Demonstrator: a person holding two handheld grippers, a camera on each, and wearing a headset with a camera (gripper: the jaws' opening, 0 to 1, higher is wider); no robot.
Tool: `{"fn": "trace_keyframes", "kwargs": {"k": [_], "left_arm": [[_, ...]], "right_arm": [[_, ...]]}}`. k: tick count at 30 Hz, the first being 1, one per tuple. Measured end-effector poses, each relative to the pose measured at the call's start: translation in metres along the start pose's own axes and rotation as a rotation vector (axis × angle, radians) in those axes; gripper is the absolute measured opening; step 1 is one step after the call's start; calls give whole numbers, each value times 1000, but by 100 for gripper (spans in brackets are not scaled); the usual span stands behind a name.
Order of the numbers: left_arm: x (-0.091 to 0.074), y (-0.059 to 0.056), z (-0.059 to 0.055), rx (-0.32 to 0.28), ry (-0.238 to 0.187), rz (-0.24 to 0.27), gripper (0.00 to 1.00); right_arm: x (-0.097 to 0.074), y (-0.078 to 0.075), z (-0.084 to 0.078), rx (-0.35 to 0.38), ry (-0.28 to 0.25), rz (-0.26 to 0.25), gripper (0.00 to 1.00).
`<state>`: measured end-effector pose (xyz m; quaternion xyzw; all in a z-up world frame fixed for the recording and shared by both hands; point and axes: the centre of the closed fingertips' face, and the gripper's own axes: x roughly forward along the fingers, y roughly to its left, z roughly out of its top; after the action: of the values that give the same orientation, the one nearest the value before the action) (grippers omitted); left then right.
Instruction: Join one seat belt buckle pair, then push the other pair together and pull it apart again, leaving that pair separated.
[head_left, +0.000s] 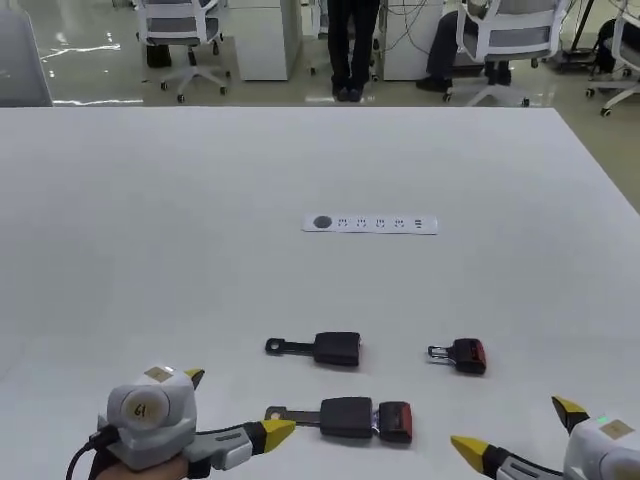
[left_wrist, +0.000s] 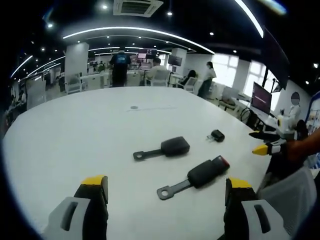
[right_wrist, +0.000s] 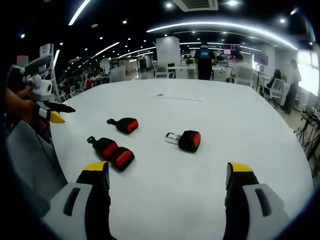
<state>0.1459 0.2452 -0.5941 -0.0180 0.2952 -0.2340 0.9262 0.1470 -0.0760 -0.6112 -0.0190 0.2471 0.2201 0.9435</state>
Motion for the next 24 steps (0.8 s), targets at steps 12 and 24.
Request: {"fn": "trace_keyframes", "kwargs": {"k": [12, 24], "left_arm": [[-11, 2, -7, 3, -28, 7, 100], [-18, 1, -14, -11, -30, 18, 100]], "right_arm": [[-6, 13, -5, -17, -4, 7, 97], [-10, 19, -13, -31, 10, 23, 98]]}}
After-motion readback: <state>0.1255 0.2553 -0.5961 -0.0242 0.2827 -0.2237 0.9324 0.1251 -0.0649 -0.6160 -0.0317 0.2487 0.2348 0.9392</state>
